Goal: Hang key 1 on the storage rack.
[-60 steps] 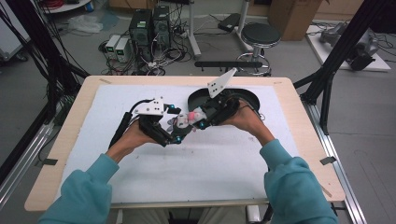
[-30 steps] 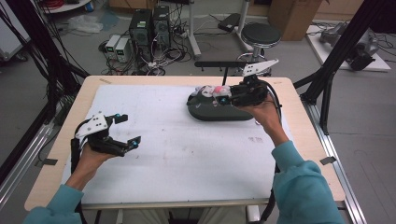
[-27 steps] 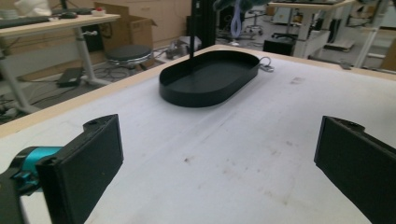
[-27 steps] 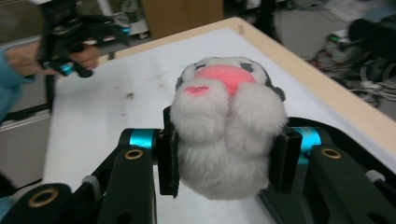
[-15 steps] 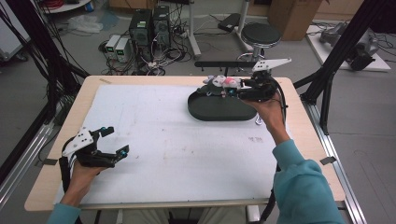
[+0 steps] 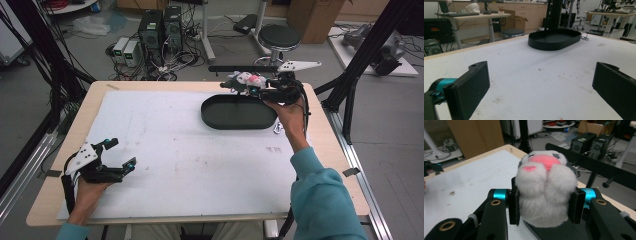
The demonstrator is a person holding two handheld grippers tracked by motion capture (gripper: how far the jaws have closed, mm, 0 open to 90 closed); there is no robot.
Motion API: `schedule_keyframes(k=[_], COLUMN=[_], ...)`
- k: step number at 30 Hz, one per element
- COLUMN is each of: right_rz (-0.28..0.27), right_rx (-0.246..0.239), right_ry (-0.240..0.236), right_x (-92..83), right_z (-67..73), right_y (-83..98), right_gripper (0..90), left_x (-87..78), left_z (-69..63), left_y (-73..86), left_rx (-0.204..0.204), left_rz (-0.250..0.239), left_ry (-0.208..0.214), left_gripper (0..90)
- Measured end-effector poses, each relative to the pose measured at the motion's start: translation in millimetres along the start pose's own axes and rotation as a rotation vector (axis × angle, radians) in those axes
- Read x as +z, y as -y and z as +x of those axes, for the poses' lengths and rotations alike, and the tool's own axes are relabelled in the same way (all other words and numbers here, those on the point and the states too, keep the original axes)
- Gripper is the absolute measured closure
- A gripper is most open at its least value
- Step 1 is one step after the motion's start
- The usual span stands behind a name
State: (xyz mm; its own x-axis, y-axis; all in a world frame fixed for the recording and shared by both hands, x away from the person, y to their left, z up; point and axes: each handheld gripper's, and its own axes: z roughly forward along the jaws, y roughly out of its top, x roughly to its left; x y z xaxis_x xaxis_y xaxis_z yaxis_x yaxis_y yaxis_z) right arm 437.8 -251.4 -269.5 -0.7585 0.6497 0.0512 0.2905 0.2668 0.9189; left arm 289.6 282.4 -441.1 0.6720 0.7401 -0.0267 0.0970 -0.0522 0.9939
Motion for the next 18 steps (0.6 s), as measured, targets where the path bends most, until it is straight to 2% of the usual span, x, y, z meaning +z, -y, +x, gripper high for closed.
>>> schedule_keyframes(k=[3,14,18], right_rz=[-0.013,-0.032,-0.045], right_rx=[0.013,0.028,0.025], right_ry=[0.038,0.076,0.093], right_x=[-1.5,-0.4,3.0], right_z=[-1.9,-6.5,-7.9], right_y=[-1.9,-6.7,-9.2], right_gripper=[55.5,55.5,55.5], left_x=[0.6,0.2,0.4], left_z=[-0.2,0.3,0.5], left_y=[1.7,6.7,9.9], left_rx=[-0.003,0.003,-0.009], left_rz=[0.003,0.004,-0.004], left_ry=[-0.001,-0.024,-0.03], left_gripper=[1.7,1.7,1.7])
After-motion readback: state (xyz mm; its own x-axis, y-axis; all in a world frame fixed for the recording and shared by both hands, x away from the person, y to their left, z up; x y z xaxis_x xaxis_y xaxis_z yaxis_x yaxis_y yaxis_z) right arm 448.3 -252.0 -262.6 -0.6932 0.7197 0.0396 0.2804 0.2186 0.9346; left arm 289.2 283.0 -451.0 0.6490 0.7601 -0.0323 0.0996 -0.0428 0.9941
